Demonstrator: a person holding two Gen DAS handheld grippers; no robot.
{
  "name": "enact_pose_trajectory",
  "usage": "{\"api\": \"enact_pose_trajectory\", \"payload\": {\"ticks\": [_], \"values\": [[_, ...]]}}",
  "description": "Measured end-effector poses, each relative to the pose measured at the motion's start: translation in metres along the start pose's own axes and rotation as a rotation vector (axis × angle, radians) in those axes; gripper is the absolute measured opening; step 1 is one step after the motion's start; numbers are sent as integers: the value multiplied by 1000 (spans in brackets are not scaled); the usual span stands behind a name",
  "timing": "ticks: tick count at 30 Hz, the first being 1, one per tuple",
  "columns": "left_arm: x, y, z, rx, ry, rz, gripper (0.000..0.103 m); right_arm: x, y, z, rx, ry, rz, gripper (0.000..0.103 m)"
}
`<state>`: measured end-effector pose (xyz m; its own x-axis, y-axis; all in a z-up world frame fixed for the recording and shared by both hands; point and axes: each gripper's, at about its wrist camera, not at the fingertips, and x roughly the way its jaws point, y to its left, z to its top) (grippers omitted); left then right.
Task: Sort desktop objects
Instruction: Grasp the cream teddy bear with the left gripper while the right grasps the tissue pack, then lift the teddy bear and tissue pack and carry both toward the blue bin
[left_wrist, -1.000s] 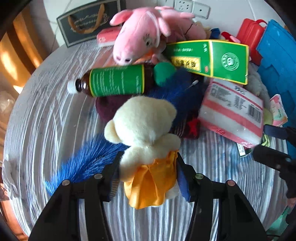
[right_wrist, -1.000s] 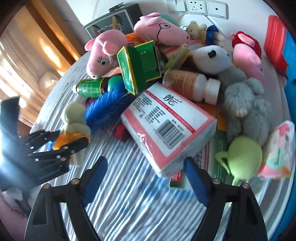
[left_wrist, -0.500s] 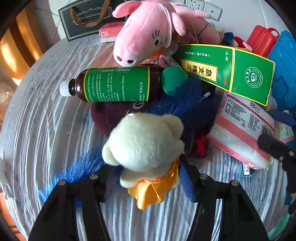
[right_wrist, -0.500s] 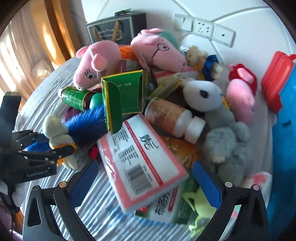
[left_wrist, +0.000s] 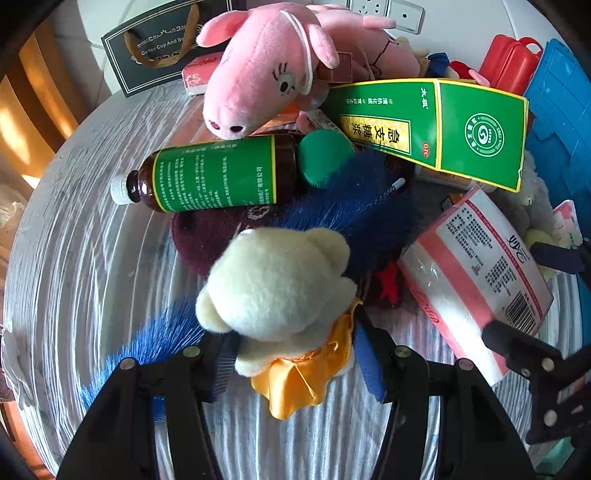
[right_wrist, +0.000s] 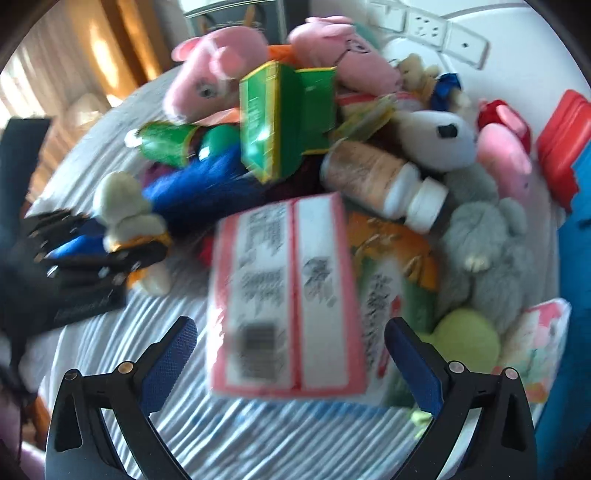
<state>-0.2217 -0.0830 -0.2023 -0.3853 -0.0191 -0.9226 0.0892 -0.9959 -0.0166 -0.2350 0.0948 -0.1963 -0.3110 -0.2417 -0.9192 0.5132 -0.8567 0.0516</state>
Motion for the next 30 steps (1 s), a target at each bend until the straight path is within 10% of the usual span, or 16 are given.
{"api": "enact_pose_trajectory", "payload": {"ticks": [12, 20, 30], "values": [[-14, -12, -4, 24, -28, 24, 52, 22, 17, -3, 7, 42, -115, 91], [-59, -18, -18, 29, -117, 13, 29, -30, 5, -35, 83, -40, -81, 89], [-96, -17, -44, -72, -154, -4, 37, -80, 14, -66, 116, -135, -73, 89]]}}
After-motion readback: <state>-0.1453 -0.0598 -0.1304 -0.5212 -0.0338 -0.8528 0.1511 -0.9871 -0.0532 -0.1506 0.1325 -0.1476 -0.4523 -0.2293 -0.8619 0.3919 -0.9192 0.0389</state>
